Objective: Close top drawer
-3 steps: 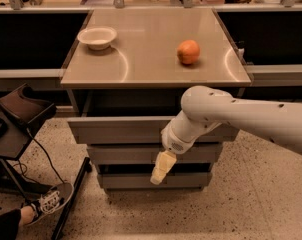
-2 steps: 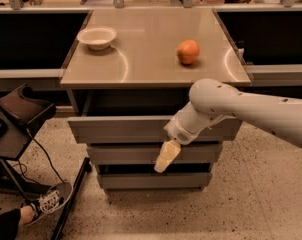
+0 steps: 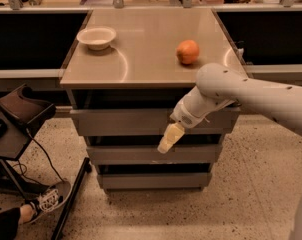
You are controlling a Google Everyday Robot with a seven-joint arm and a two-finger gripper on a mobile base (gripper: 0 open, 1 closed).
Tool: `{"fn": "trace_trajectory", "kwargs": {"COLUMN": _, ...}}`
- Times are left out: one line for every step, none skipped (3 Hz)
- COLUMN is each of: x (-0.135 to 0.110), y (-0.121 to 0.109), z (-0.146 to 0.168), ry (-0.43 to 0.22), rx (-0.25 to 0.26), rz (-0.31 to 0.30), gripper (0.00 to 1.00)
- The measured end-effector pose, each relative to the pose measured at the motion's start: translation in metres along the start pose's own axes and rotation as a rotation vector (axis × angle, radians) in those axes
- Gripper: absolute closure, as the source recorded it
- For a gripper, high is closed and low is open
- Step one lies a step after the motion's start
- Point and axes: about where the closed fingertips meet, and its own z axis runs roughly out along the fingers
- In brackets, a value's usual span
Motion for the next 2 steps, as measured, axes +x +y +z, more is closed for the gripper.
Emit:
{"fn": "trace_trajectory", "kwargs": {"x": 0.0, "y": 0.001, "z": 0.0, "ry": 0.0, "rx": 0.0, "rz": 0.0, "gripper": 0.0}}
{"fn": "trace_trajectory", "kwargs": {"x": -0.008, "y": -0.013, "z": -0.008, "ry": -0.011, "rx": 0.039, "rz": 0.018, "gripper": 0.0}}
